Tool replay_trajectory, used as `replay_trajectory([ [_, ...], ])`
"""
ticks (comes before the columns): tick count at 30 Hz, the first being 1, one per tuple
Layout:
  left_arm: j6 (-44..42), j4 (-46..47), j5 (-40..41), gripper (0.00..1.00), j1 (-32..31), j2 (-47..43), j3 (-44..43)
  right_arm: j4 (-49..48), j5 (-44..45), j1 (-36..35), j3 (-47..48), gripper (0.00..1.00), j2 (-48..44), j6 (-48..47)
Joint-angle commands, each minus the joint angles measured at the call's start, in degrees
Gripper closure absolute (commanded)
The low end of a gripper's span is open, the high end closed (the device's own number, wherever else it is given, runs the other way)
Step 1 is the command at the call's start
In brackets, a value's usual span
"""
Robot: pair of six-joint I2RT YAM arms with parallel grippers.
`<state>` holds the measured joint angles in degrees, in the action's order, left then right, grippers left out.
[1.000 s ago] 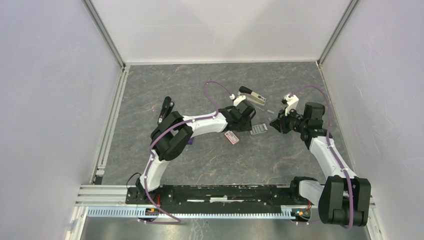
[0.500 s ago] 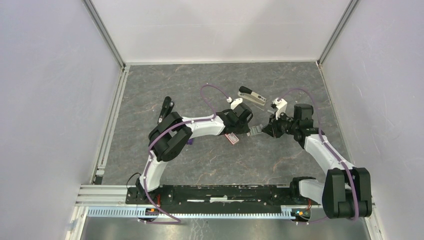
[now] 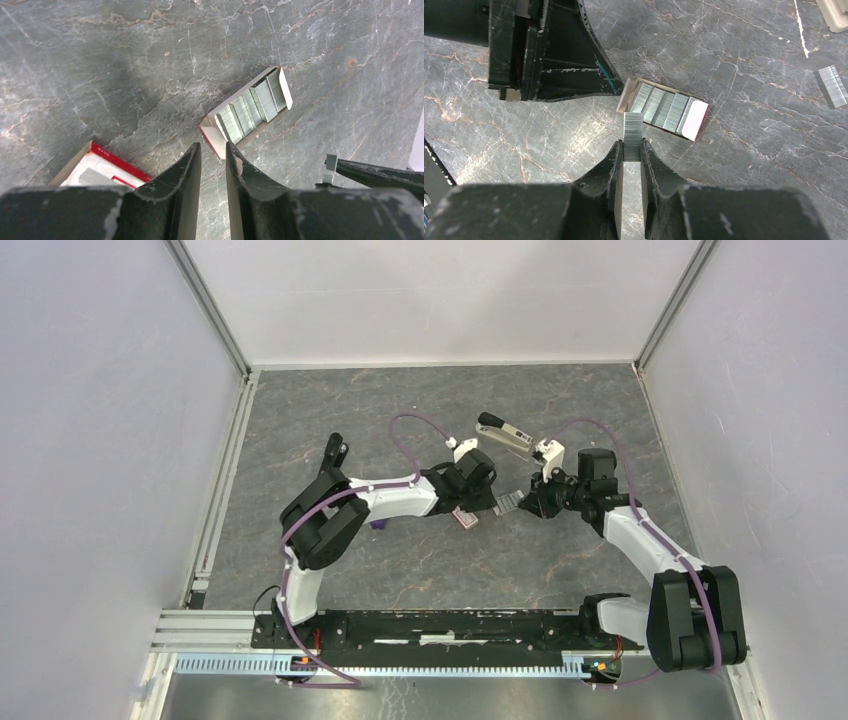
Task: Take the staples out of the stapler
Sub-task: Adjust the staple box at the center of the board.
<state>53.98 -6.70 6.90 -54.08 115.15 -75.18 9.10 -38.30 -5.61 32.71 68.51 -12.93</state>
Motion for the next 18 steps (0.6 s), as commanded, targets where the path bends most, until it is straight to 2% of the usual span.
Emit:
replay_trajectory([
  [1,1.6,5.6,-0.3,0.67,-0.2,-6.0,3.9,-2.0,1.6,-1.4,0.2,0.9,0.4,-0.9],
  [6,-2.4,12.2,1.4,0.65,-0.1,-13.2,11.3,-2.0,3.6,-3.1,0.6,0.9,0.1,-1.1],
  [12,-12.2,26.0,1.1,0.52,-0.1,-26.0,23.8,-2.1,6.1,-5.4,1.5,0.9,0.7,-0.7],
  [15,-15.8,29.1,1.5,0.42,-0.1,-32.1,28.5,-2.8,7.6,-6.3,1.4,0.9,0.6,0.0],
  [18,-18.2,30.4,4.3,0.29,-0.1,-38.6,32.6,-3.1,8.5,-7.0,1.4,0.9,1.0,0.2],
])
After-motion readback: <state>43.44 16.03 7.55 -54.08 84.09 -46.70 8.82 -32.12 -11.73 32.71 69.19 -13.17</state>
